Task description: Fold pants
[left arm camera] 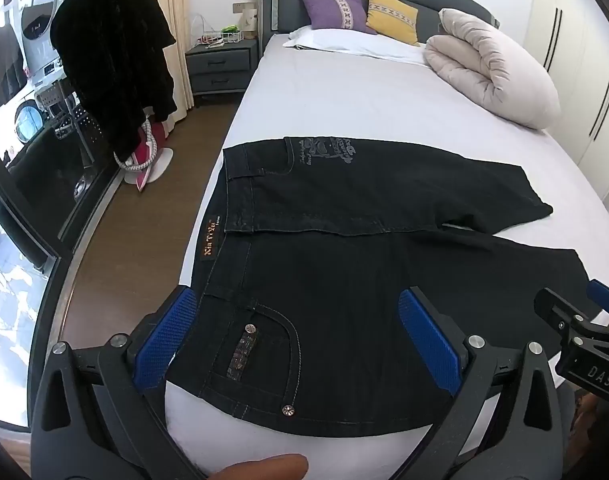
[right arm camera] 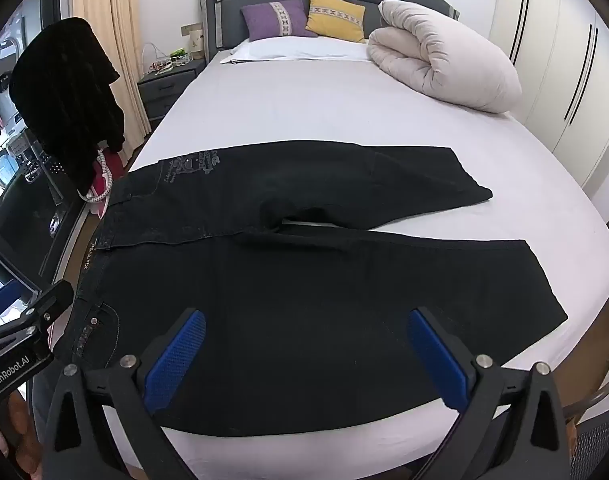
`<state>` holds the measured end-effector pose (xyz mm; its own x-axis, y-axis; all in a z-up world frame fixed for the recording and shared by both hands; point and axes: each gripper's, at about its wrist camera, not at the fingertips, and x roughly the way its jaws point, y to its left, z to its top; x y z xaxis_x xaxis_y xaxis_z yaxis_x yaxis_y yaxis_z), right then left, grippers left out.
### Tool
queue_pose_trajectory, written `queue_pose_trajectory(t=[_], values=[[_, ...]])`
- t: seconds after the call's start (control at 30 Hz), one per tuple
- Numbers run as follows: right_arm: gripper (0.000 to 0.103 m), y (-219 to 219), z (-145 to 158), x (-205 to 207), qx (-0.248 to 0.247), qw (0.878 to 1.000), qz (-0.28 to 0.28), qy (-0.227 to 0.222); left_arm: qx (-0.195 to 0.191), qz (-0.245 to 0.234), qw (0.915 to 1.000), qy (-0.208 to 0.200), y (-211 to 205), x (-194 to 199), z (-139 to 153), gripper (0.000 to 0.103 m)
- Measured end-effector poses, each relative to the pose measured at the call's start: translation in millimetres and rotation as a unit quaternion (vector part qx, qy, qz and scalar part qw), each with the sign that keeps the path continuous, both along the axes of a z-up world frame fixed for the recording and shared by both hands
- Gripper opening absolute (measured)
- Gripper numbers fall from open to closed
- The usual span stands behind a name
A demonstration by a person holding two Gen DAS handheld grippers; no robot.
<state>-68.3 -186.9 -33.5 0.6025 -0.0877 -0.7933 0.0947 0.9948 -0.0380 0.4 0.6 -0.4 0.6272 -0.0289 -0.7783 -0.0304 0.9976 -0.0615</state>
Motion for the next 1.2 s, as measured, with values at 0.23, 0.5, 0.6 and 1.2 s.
queue_pose_trajectory(t=[0.23,0.5,0.6,1.2], values=[[0.103,1.0,-0.9,0.1,-0.003,1.000,-0.001,0.002,0.002,-0.005,1.0000,-0.001,3.7,2.1,1.0,0.103],[0.103,0.6,-1.3,0.5,-0.002,1.000,-0.001,0.002,0.007,-0.001,1.0000,-0.001,3.5,-2.2,-1.1,0.103],[0.103,0.4,-1.3,0.7,-0.002,1.000,0.000,0.002,0.007,-0.001,1.0000,-0.001,3.4,-2.0,-1.0,0.103],[0.103,2.1,-4.3,0.5,-0.001,1.000,0.000,0.005,0.006,-0.001,1.0000,0.001,2.5,-2.6,-3.7,0.103]])
